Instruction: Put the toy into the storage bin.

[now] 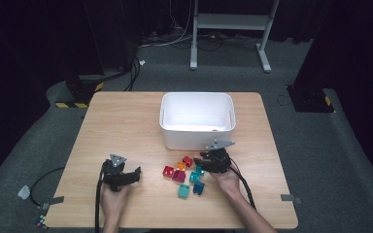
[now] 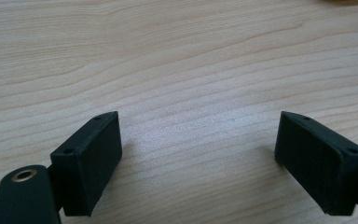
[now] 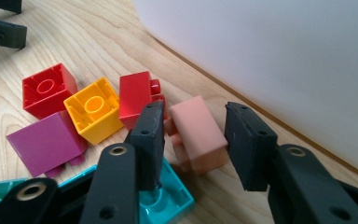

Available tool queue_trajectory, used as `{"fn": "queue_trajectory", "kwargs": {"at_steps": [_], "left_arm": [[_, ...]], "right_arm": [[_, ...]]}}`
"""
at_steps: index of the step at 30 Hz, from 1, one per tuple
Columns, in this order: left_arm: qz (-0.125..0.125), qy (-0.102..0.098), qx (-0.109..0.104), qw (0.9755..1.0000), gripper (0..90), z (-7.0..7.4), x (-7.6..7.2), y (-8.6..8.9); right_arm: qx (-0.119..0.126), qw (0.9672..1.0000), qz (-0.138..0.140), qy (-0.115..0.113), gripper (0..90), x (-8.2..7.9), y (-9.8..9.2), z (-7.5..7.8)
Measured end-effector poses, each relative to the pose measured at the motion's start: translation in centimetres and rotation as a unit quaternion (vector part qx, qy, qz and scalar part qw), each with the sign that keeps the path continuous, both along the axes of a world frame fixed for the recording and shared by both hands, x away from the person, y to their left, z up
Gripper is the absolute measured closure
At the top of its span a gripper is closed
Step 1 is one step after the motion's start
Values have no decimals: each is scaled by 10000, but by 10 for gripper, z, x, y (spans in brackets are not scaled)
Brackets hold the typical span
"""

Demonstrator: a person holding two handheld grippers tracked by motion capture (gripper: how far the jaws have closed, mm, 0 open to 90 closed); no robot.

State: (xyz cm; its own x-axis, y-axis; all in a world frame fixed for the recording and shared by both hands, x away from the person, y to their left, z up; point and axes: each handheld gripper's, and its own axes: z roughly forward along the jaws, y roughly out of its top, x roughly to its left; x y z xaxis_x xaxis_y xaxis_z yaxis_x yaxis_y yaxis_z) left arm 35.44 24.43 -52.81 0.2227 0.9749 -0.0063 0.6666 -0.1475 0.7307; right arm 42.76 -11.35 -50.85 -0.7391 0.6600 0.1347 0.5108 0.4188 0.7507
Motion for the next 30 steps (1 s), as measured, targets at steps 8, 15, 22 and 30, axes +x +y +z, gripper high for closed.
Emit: {"fn": "queue_trajectory", "kwargs": {"at_steps": [8, 15, 22, 30], "left_arm": [[0, 0, 0, 10000, 148, 0, 0, 0], [-2, -1, -1, 10000, 148, 0, 0, 0], [-1, -1, 0, 10000, 148, 0, 0, 0], [-2, -1, 0, 10000, 148, 0, 0, 0]], "right_arm": [[-70, 10000, -14, 51, 640, 1, -2, -1], [-82, 10000, -45, 12, 650, 1, -6, 0], [-109, 9999, -40, -48, 652, -1, -12, 5], [3, 9999, -102, -91, 653, -1, -21, 11]]}}
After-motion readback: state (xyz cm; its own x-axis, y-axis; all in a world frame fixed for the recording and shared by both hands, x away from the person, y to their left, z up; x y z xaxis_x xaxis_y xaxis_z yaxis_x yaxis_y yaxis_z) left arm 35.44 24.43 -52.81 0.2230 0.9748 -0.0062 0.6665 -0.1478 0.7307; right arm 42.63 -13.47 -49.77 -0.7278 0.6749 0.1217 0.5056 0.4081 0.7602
